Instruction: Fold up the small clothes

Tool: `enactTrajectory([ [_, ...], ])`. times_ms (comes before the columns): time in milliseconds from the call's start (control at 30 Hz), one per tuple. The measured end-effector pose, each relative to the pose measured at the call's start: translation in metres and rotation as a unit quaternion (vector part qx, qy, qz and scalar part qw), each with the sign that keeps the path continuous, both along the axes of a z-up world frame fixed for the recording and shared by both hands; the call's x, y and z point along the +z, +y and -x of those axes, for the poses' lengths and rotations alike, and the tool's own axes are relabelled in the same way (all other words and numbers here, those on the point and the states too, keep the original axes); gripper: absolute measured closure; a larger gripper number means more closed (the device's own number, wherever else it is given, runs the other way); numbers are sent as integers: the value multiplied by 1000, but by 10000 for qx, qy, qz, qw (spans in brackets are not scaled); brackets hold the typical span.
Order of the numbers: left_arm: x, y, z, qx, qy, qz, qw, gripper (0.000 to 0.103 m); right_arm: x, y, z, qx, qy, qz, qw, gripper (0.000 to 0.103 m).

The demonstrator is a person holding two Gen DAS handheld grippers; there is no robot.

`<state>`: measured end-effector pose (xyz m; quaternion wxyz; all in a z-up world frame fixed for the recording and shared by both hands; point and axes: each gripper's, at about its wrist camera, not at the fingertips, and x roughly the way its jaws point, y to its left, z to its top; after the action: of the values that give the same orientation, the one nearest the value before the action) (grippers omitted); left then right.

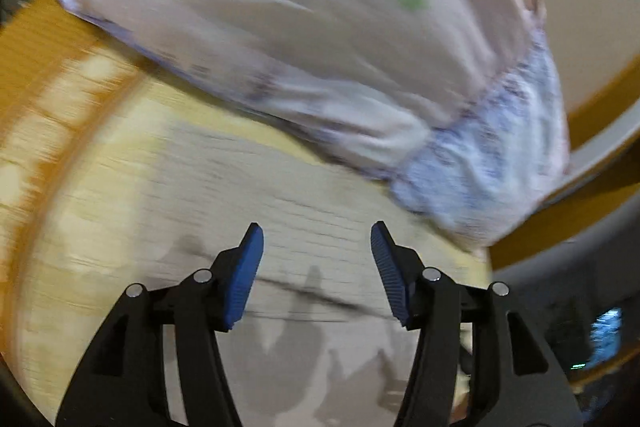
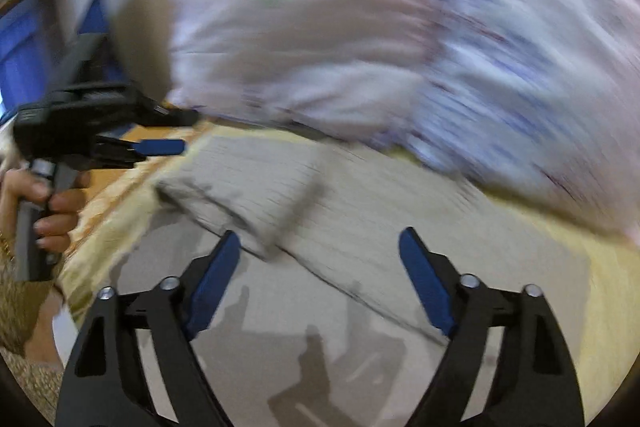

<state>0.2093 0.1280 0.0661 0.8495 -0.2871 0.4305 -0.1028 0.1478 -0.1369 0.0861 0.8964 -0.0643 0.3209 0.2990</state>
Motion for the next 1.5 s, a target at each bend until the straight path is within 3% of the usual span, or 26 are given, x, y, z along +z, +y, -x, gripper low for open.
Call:
enactTrajectory([
  [100,-10,16,0,-34,228,-70,9997,53,-7,46,-8,479,-120,396,9980,36],
  [167,-18,24,3,-84,303,-86,9995,53,-21,74,-12,695,-205,914,9932,42],
  [367,-30,23,2,-320,456,-169,9983,53,-50,105,-19,748,-453,1844,9790,49],
  [533,-40,21,0,-403,566,-159,9975,53,-58,108,-29,482,-547,2087,9753,78],
  [567,-42,21,0,-409,591,-133,9973,53,-58,107,-31,437,-529,2049,9764,89],
  [733,-49,18,-2,-408,686,-101,9968,53,-44,64,-38,-460,-255,1169,9918,95],
  [800,-50,14,-2,-449,692,-114,9965,53,-36,17,-43,-1261,166,363,9912,96],
  [833,-50,12,-3,-475,695,-132,9964,53,-36,0,-43,-1535,369,79,9874,96],
  [900,-52,7,-3,-548,702,-138,9959,53,-48,-49,-48,-2173,1097,-649,9677,96],
  [1033,-57,0,-5,-614,730,-200,9952,51,-69,-84,-46,-2293,1781,-1074,9509,95],
  [1100,-58,-1,-5,-606,738,-175,9953,50,-71,-95,-44,-2260,1926,-1351,9453,94],
  [1233,-59,-1,-4,-604,725,-153,9954,49,-70,-124,-49,-2313,2120,-2094,9261,49],
  [1400,-57,2,-3,-618,715,-90,9955,49,-70,-165,-55,-2988,2202,-2456,8955,48],
  [1500,-54,4,-2,-648,678,-73,9956,47,-69,-186,-60,-3314,2153,-2530,8831,49],
])
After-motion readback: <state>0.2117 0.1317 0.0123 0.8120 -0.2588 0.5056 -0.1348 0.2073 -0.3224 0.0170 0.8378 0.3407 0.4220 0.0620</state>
